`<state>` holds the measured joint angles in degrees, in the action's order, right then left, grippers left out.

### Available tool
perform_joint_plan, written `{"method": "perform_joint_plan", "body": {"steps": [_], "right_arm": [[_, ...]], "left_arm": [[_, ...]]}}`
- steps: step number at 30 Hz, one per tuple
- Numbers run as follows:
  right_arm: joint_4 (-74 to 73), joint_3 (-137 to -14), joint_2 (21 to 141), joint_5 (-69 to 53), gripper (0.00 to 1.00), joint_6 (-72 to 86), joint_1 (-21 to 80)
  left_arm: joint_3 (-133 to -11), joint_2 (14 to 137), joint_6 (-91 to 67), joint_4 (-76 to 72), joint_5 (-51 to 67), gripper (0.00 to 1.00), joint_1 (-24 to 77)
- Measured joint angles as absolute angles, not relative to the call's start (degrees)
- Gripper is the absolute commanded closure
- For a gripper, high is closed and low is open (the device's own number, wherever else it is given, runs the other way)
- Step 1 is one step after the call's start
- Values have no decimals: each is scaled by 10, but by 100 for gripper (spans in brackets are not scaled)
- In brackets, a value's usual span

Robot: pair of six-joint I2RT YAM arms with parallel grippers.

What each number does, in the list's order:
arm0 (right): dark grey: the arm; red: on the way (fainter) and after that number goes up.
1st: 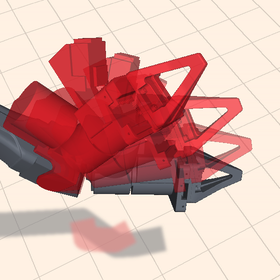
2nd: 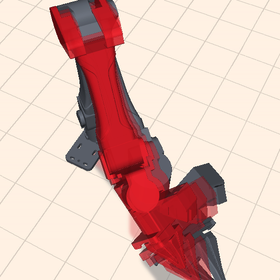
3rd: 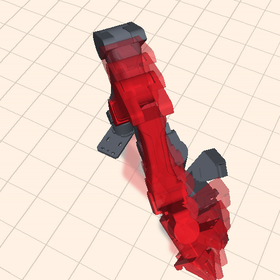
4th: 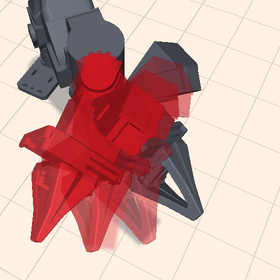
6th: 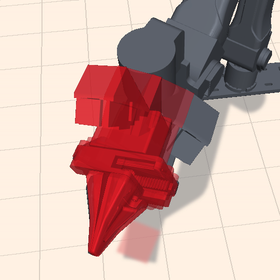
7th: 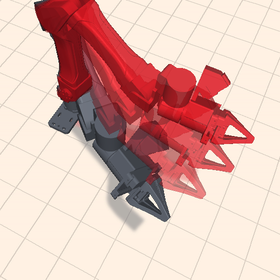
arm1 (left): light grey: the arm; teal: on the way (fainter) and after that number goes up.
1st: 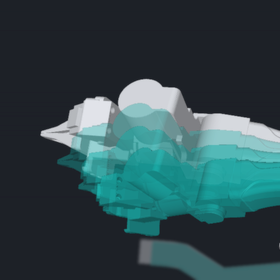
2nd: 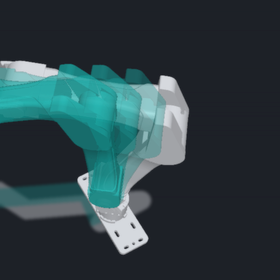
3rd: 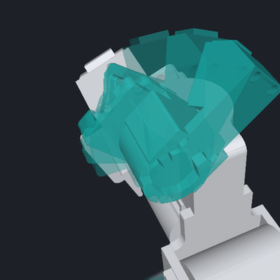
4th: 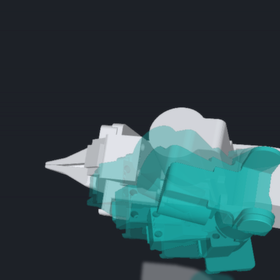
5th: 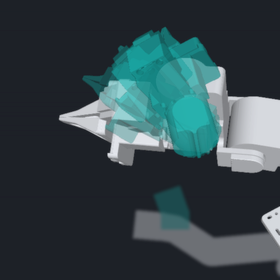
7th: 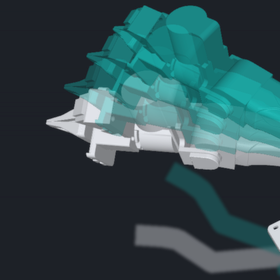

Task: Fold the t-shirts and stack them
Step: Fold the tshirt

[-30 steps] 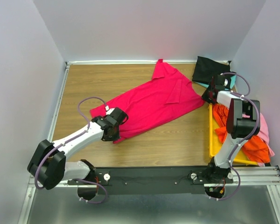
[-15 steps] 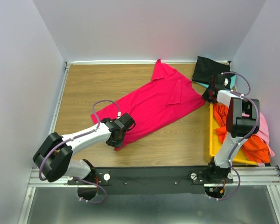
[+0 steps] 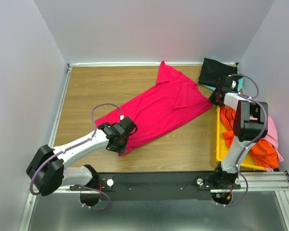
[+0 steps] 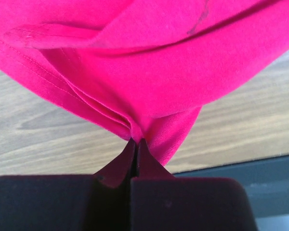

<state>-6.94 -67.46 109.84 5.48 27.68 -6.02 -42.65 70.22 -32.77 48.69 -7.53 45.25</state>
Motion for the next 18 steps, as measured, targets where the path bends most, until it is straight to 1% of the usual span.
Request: {"method": "perform_joint_plan", "body": {"steps": [9,15,16,18], "right_arm": [[-69,-675,1098,55,99,277,-60],[-70,-676,1099,55,99,277,-61],[-70,-676,1099,55,99,277,-61],[-70,-676,1099,55,99,277,-61]], "left_arm": [[-453,692,-310,529,-56,100,459],[-472,645,-309,556,-55,100,459],[-474,638,-309,557,-54,99,459],[-474,630,-309,558,-50,88,459]]}}
